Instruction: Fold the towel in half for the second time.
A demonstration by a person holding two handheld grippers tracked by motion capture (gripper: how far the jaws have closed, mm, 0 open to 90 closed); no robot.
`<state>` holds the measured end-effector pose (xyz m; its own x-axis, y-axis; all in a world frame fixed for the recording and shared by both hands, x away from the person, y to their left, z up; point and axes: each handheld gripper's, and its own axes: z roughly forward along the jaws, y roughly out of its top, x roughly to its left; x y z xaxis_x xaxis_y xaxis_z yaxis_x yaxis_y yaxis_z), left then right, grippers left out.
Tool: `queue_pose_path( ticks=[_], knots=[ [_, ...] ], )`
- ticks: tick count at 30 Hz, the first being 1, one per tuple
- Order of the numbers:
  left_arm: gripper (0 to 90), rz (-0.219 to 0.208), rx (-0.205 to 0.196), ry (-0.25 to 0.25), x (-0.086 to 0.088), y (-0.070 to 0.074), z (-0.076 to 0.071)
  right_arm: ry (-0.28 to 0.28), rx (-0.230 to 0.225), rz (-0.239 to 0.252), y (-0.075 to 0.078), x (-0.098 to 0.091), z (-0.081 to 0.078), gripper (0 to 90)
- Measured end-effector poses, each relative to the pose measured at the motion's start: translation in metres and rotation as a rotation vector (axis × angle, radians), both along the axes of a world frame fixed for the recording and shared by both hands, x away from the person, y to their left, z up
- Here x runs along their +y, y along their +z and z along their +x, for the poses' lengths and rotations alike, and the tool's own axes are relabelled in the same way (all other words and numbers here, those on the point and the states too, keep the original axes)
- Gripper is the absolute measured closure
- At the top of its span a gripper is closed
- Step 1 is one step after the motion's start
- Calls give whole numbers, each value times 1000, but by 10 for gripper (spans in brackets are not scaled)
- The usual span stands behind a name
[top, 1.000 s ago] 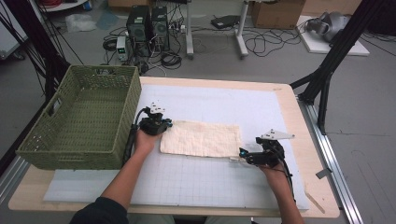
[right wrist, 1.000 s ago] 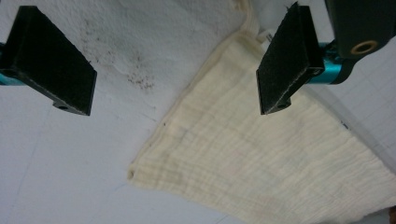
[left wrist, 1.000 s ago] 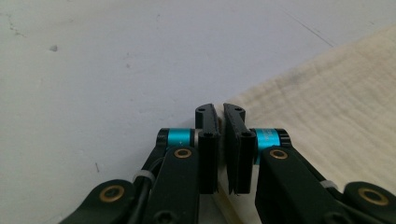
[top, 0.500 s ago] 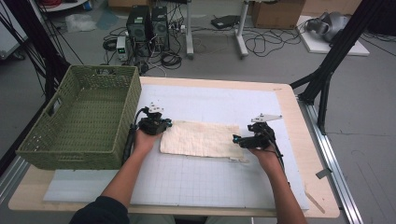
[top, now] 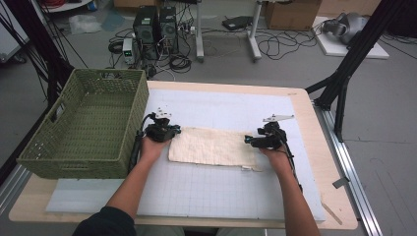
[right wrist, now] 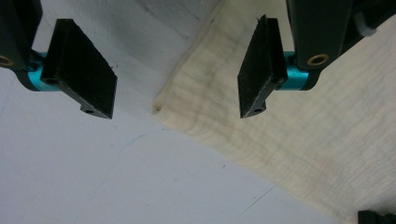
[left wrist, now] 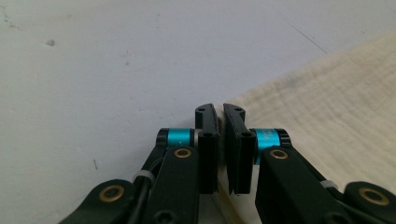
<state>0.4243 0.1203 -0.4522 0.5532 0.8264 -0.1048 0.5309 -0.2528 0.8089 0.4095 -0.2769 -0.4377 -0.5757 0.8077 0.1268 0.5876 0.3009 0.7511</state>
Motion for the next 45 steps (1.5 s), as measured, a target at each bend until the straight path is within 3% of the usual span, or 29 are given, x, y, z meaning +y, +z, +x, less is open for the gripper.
queue_pose_path(
  ticks=[5,9,14,18,22,24,30,35,38,45],
  knots=[
    [840,-8,1,1,0,0,0,14,-19,1,3,3,7,330],
    [841,-13,4,1,1,0,0,8,15,-6,-5,2,12,363],
    [840,-12,3,2,1,0,0,20,14,-10,-10,7,15,445],
    [841,-14,3,0,1,0,0,15,-2,-44,-10,8,14,573],
    [841,-11,4,-2,1,0,0,70,-3,-73,-7,15,12,794],
    [842,-12,4,-4,1,0,0,81,-11,-98,-6,19,10,829],
    [844,-35,6,0,3,0,0,69,8,-70,-6,16,10,833],
    [844,-87,8,0,10,3,-1,67,-22,-70,-2,16,9,833],
    [843,-107,-19,-3,12,9,-4,57,-59,-33,4,12,7,832],
    [844,-139,-81,-14,16,23,-14,68,-106,-16,13,10,-2,828]
  ],
)
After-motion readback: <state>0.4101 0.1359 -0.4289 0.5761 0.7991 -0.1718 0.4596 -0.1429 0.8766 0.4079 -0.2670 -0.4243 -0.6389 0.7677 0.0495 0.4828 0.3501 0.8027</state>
